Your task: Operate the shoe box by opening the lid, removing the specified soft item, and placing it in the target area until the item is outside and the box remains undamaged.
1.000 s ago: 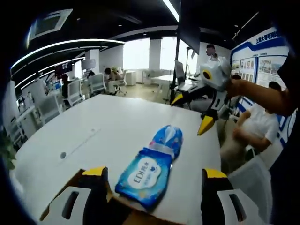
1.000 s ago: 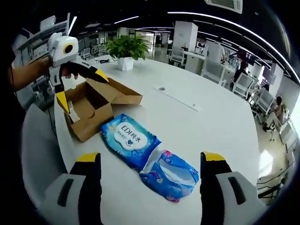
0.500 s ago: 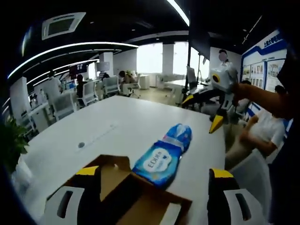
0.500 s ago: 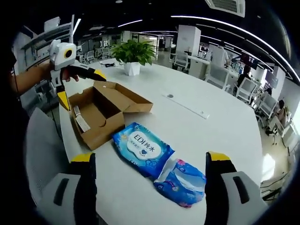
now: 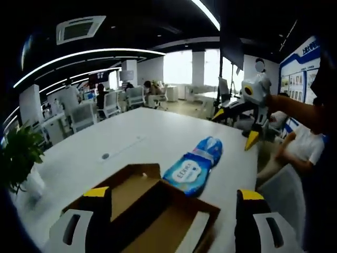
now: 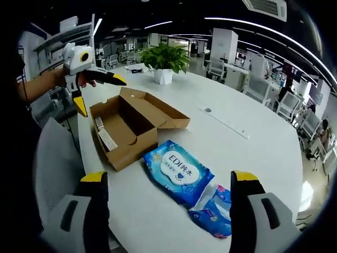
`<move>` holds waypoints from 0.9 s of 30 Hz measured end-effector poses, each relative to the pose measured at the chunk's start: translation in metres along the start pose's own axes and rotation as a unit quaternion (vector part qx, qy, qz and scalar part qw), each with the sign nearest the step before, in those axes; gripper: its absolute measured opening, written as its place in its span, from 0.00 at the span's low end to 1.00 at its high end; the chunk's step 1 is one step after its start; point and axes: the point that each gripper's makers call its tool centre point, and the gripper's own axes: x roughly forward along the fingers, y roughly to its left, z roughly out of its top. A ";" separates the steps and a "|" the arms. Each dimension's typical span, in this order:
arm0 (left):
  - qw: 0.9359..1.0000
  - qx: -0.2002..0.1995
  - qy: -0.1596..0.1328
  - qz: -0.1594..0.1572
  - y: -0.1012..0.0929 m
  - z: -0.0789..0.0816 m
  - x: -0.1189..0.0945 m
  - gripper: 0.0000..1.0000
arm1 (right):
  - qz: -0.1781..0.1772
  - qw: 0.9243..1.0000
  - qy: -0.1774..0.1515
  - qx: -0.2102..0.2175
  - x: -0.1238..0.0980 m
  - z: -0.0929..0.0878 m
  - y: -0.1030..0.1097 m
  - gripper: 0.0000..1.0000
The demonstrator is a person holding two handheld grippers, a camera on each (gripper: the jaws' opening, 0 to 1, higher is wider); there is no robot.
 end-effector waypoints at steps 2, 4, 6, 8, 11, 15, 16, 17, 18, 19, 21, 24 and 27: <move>1.000 0.000 0.003 0.002 0.002 -0.004 -0.004 1.00 | 0.008 1.000 0.000 -0.008 0.002 0.002 0.004 0.90; 1.000 -0.003 0.004 0.009 0.004 -0.008 -0.011 1.00 | 0.013 1.000 0.000 -0.014 0.004 0.004 0.007 0.89; 1.000 -0.006 0.003 0.017 0.009 -0.010 -0.017 1.00 | 0.025 0.999 0.000 -0.023 0.007 0.006 0.011 0.87; 1.000 -0.009 0.003 0.025 0.013 -0.013 -0.024 1.00 | 0.033 0.999 0.000 -0.033 0.010 0.008 0.014 0.86; 0.999 -0.007 0.002 0.036 0.019 -0.016 -0.033 1.00 | 0.048 0.998 0.000 -0.048 0.015 0.012 0.021 0.83; 0.999 -0.010 0.001 0.044 0.022 -0.021 -0.043 1.00 | 0.062 0.997 0.002 -0.056 0.019 0.016 0.027 0.83; 0.999 -0.011 0.001 0.048 0.023 -0.023 -0.046 1.00 | 0.063 0.996 0.001 -0.058 0.020 0.017 0.028 0.83; 0.999 -0.010 0.003 0.054 0.025 -0.025 -0.049 1.00 | 0.067 0.996 0.000 -0.060 0.022 0.019 0.030 0.83; 0.998 -0.011 0.004 0.056 0.025 -0.027 -0.052 1.00 | 0.071 0.996 -0.001 -0.062 0.023 0.021 0.032 0.83; 0.998 -0.012 0.005 0.058 0.026 -0.029 -0.054 1.00 | 0.077 0.995 -0.001 -0.064 0.024 0.022 0.035 0.83; 0.998 -0.015 0.005 0.066 0.028 -0.032 -0.060 1.00 | 0.087 0.994 0.002 -0.067 0.027 0.022 0.039 0.83; 0.996 -0.022 0.001 0.087 0.035 -0.038 -0.070 1.00 | 0.102 0.991 0.011 -0.083 0.032 0.022 0.046 0.83; 0.995 -0.031 0.002 0.098 0.039 -0.044 -0.078 1.00 | 0.114 0.989 0.016 -0.095 0.036 0.023 0.052 0.83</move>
